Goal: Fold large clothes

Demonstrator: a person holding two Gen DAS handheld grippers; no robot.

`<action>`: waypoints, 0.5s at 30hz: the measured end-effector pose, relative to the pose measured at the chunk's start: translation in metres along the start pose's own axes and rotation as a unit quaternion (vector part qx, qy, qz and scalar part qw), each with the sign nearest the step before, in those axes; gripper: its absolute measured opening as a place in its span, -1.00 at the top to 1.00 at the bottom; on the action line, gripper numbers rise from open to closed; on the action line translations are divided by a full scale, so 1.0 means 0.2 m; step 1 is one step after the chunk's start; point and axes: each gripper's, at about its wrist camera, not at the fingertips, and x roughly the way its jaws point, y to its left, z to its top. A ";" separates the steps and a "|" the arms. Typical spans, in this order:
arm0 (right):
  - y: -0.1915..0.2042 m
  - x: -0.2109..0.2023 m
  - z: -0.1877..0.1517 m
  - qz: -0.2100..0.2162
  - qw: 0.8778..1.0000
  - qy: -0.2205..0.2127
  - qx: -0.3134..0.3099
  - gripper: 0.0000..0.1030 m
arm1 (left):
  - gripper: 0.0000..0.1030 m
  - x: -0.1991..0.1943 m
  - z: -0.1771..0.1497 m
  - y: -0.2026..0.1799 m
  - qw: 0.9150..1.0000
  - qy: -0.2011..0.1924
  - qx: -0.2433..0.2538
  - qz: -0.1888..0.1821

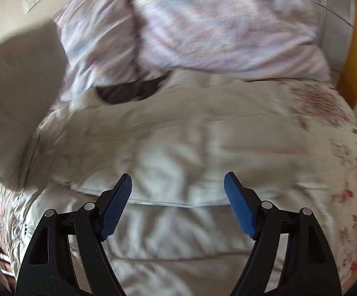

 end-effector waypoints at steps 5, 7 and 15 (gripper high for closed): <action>-0.24 -0.05 0.00 -0.025 0.998 -0.014 0.049 -0.53 | 0.91 0.25 -0.08 -0.17 0.999 0.045 0.022 0.001; -0.30 -0.06 -0.01 -0.027 0.998 -0.015 0.063 -0.53 | 0.86 0.32 -0.12 -0.19 0.998 0.062 0.022 0.001; -0.32 -0.15 0.02 0.013 0.996 -0.044 0.070 -0.25 | -0.39 0.19 -0.15 -0.11 0.999 0.032 0.029 0.021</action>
